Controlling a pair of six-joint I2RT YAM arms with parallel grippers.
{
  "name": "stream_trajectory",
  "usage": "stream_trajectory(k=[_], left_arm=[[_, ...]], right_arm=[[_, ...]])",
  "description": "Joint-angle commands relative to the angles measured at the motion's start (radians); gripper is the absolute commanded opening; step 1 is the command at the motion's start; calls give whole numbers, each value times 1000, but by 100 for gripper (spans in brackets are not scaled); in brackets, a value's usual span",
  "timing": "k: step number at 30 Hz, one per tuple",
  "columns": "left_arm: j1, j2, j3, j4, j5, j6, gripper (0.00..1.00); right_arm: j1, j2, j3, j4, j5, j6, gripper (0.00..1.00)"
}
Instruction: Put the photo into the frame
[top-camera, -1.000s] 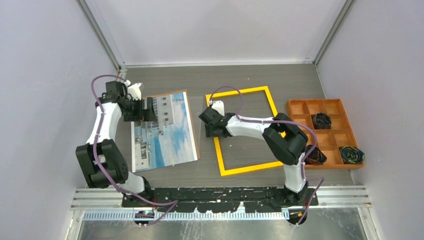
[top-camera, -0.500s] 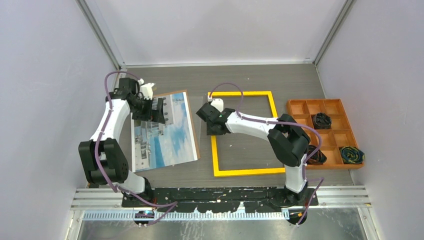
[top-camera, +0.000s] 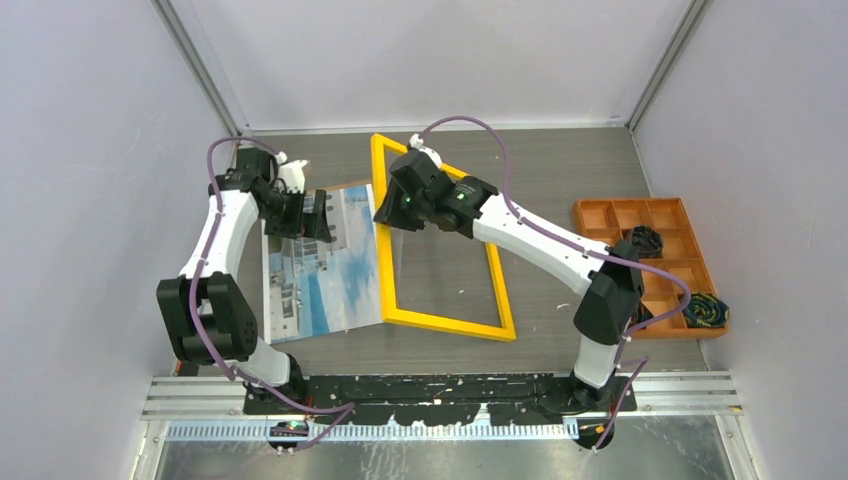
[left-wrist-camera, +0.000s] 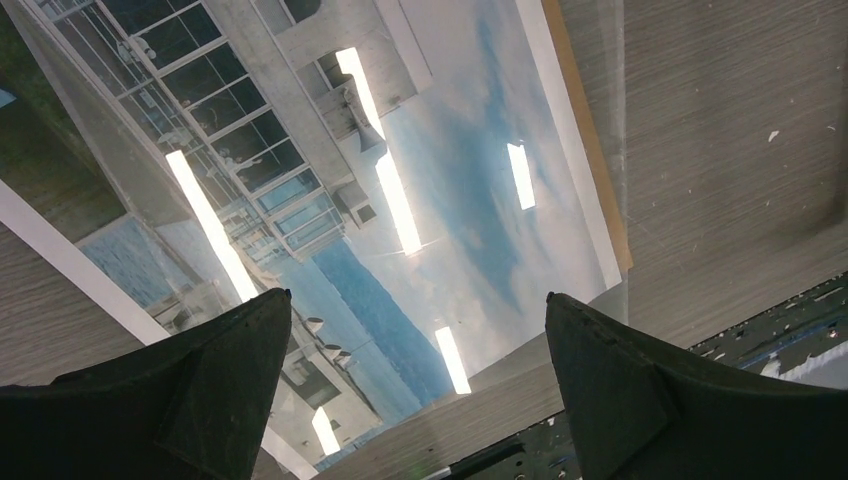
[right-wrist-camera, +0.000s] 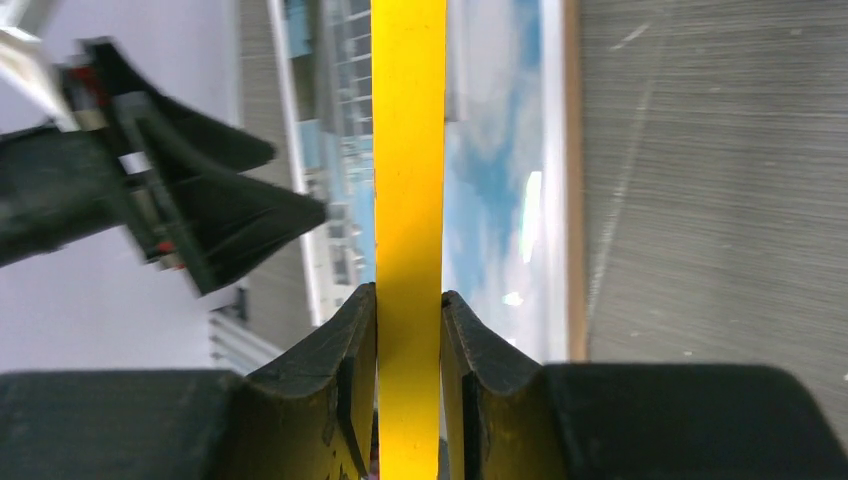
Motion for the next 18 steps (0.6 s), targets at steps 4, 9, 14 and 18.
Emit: stream_trajectory(k=[4, 9, 14, 18], left_arm=[[4, -32, 56, -43, 66, -13, 100], [2, -53, 65, -54, 80, -13, 100], [2, -71, 65, -56, 81, -14, 100], [3, -82, 74, -58, 91, -17, 100]], right_arm=[[-2, -95, 114, 57, -154, 110, 10], [-23, -121, 76, 182, -276, 208, 10], [-67, -166, -51, 394, -384, 320, 10], [-101, -191, -134, 521, -446, 382, 10]])
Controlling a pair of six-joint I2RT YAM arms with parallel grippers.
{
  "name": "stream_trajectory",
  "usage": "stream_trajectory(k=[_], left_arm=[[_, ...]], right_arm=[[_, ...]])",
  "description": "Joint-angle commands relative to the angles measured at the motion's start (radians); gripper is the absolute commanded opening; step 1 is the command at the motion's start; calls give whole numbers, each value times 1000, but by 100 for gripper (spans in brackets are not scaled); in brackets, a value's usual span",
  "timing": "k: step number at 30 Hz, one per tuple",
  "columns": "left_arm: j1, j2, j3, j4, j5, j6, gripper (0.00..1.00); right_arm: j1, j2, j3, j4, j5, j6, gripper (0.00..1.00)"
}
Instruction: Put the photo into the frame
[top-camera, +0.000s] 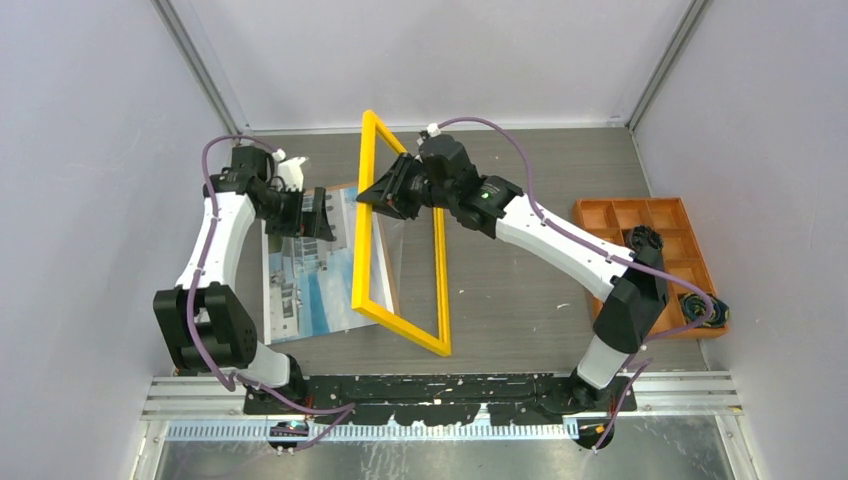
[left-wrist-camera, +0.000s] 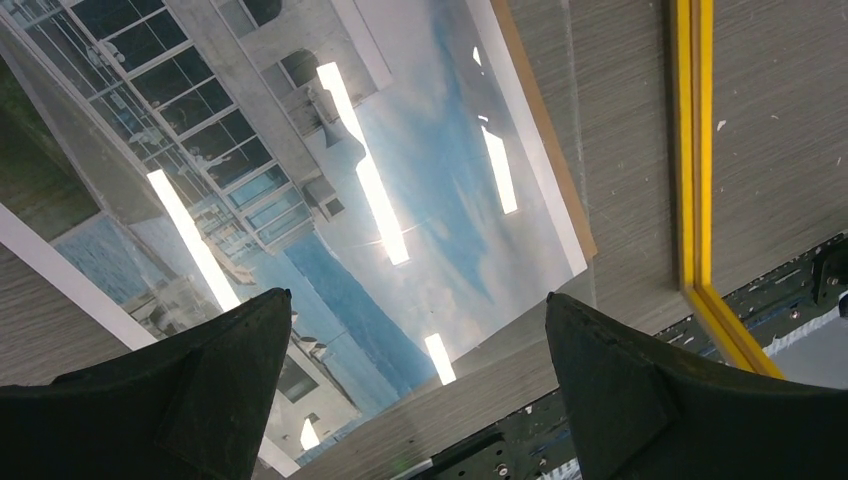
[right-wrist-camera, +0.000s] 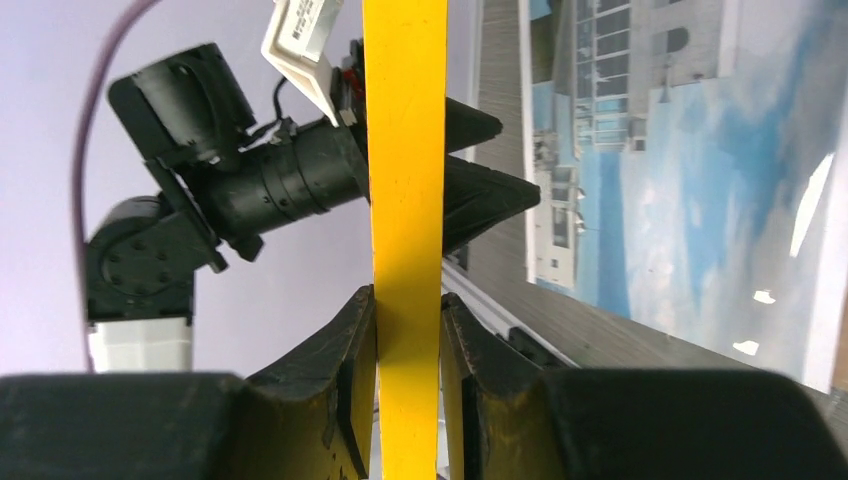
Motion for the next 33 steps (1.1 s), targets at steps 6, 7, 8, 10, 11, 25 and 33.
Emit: stream_trajectory(k=[6, 7, 8, 10, 11, 25, 33], left_arm=[[-27, -62, 74, -14, 51, -31, 100], [-36, -65, 77, -13, 50, -35, 100], [-44, -67, 82, -12, 51, -40, 100], [-61, -71, 93, -12, 49, -48, 100], [-67, -73, 100, -12, 50, -52, 100], [-150, -118, 141, -17, 51, -92, 100], [-212, -165, 188, -14, 47, -135, 100]], right_arm=[[-66, -120, -182, 467, -184, 206, 10], [-69, -123, -194, 497, -194, 214, 10], [-72, -125, -198, 510, -203, 216, 10], [-75, -132, -205, 536, -221, 214, 10], [-77, -137, -207, 540, -227, 213, 10], [-140, -194, -323, 591, -326, 188, 12], [-242, -201, -440, 674, -453, 229, 29]])
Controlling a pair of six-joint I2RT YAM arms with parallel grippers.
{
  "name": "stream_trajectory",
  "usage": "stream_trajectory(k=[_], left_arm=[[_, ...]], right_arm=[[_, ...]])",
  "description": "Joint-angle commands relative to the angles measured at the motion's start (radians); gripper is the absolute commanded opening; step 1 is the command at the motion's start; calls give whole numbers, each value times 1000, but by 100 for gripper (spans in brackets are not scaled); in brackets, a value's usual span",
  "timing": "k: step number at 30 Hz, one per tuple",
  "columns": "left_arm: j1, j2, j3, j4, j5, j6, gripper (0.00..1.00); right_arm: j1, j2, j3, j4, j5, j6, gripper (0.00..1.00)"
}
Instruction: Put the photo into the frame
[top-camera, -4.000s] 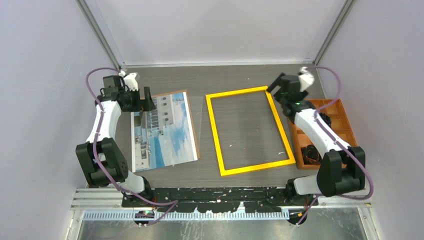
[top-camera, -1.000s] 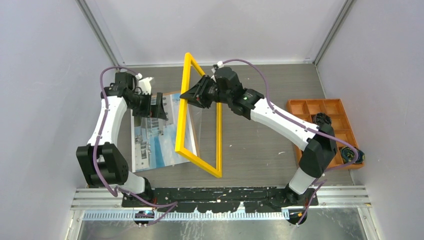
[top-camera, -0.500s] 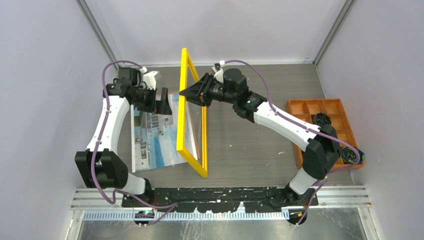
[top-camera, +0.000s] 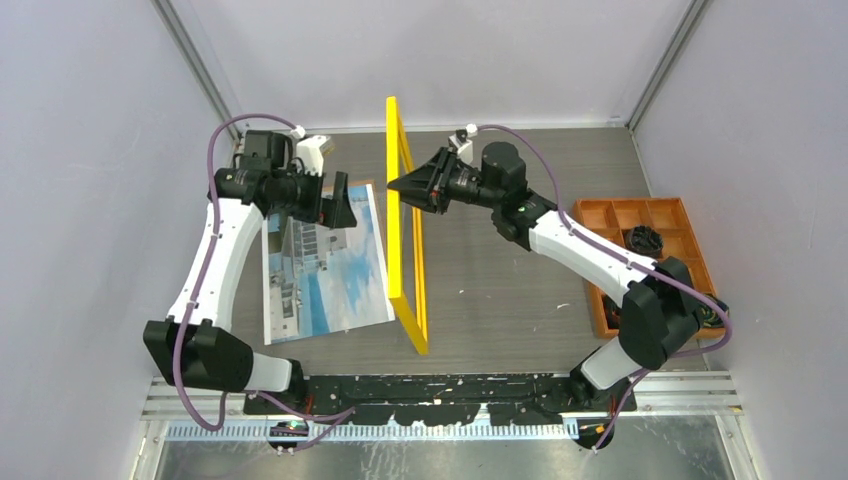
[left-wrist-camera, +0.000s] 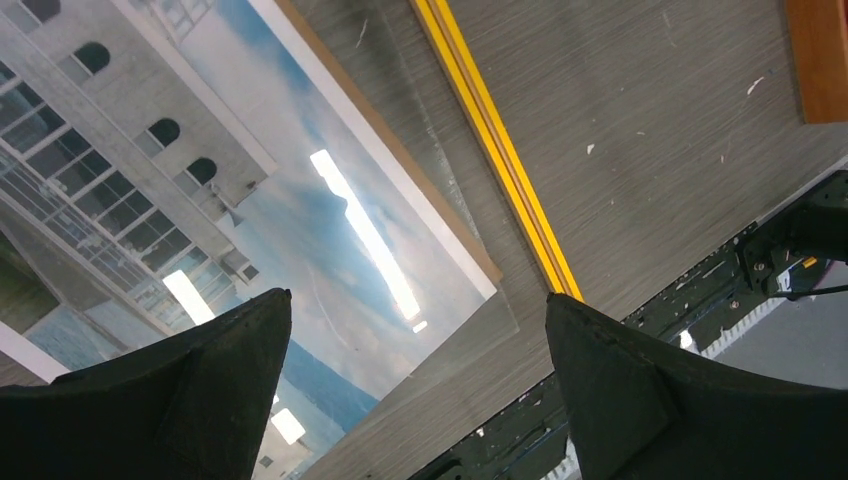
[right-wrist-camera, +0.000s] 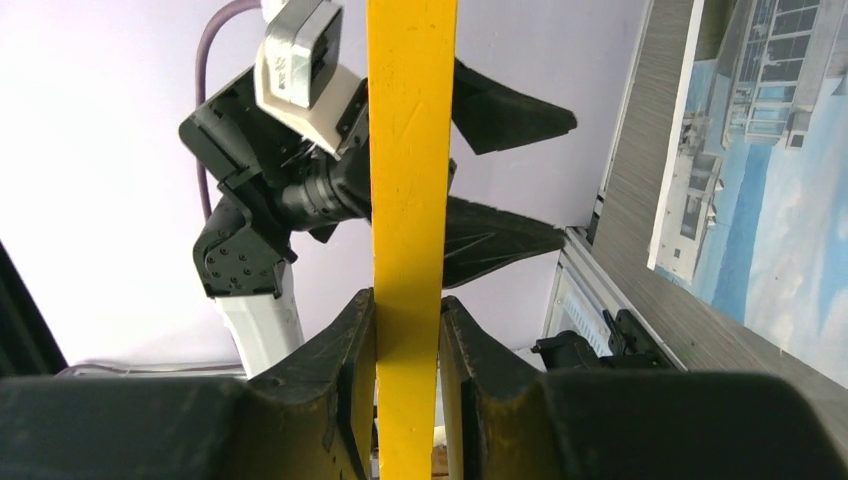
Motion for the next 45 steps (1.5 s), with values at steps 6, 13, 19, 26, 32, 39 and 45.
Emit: stream_trajectory(k=[6, 13, 19, 26, 32, 39, 45], left_arm=[[-137, -64, 140, 10, 7, -99, 100], [-326, -12, 226, 18, -68, -132, 100], [-425, 46, 274, 20, -106, -133, 100], [-470, 92, 299, 11, -167, -79, 100], [-528, 147, 366, -10, -201, -67, 100], [-529, 151, 298, -17, -292, -10, 100], [-476, 143, 165, 22, -370, 55, 100]], right_arm=[[-76, -76, 15, -202, -64, -156, 51], [-112, -117, 88, -439, -40, -269, 56], [-134, -130, 173, -616, -11, -349, 56], [-165, -137, 287, -834, 44, -452, 56], [-172, -131, 371, -941, 76, -502, 56], [-197, -137, 404, -1042, 125, -550, 55], [-200, -145, 479, -1243, 310, -693, 55]])
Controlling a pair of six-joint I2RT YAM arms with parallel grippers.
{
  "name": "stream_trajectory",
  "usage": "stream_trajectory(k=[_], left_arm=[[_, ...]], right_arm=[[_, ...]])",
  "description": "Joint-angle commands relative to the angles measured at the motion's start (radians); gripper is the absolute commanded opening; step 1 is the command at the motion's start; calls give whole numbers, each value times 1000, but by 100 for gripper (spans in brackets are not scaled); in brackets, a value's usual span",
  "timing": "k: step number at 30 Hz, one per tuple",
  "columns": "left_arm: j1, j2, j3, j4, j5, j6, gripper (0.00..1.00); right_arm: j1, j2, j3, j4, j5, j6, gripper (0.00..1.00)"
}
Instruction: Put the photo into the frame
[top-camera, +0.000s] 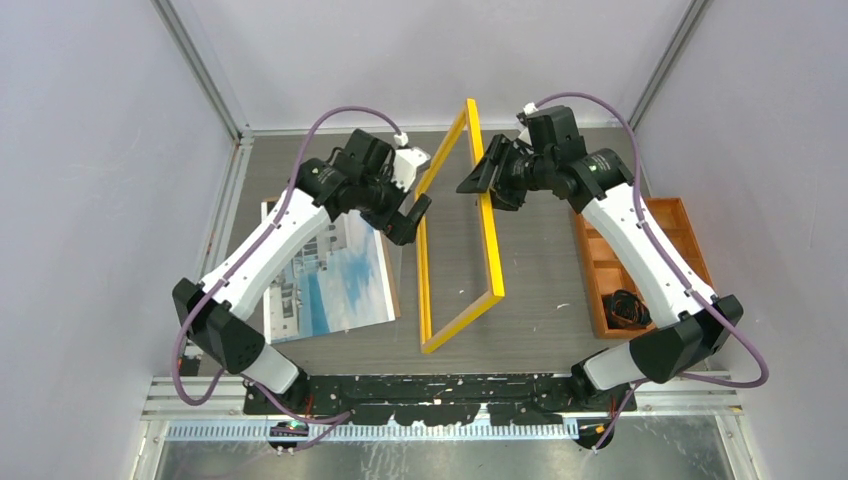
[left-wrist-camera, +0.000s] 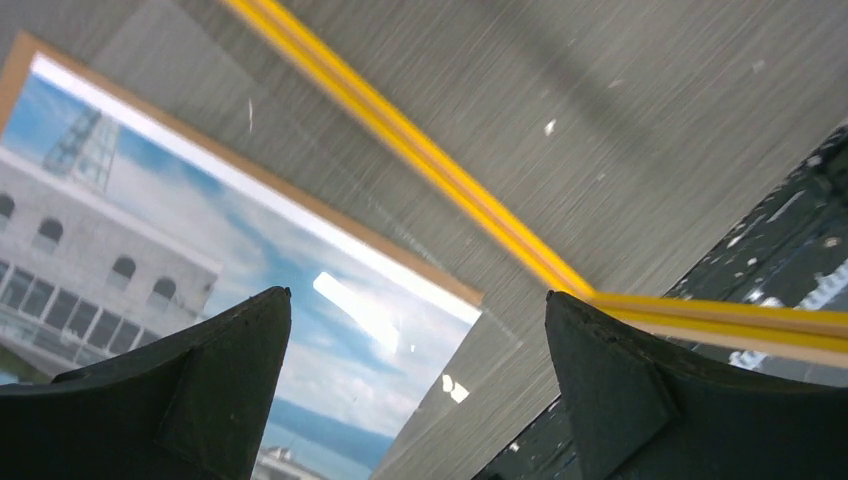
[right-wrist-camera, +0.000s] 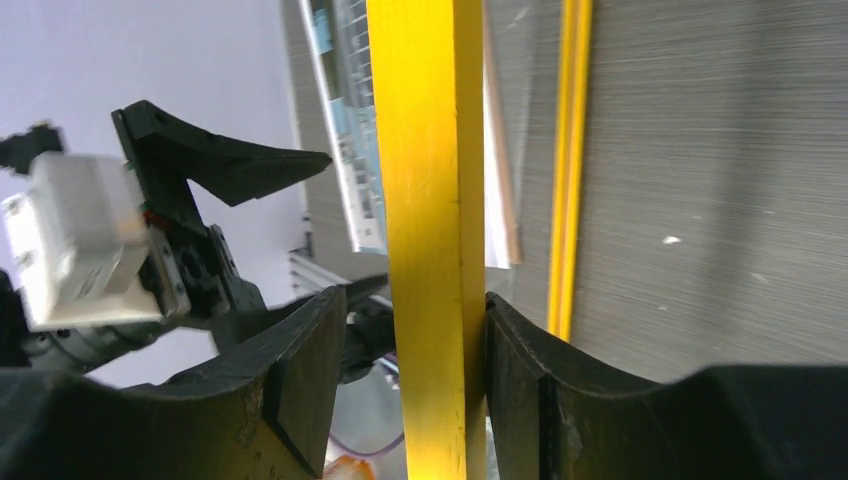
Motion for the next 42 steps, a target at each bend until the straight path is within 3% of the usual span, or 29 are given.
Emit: stream_trajectory(k=[1, 7, 11, 15, 25, 36, 42], left_arm=[[65, -3, -87, 26, -76, 70, 100], [150, 40, -222, 121, -163, 135, 100], [150, 44, -306, 202, -208, 159, 100], [150, 71, -330, 224, -246, 173, 100], [171, 79, -357, 245, -269, 198, 100], [217, 99, -399, 274, -309, 236, 100], [233, 104, -418, 285, -307, 247, 100]], right_arm=[[-6, -53, 77, -159, 151, -133, 55], [-6, -48, 35, -225, 234, -222, 55], [-5, -31, 19, -268, 281, -287, 46], [-6, -18, -10, -290, 340, -332, 39], [-6, 55, -124, -231, 380, -364, 35], [-6, 228, -179, -208, 664, -375, 32], [-3, 351, -219, -172, 723, -385, 30]])
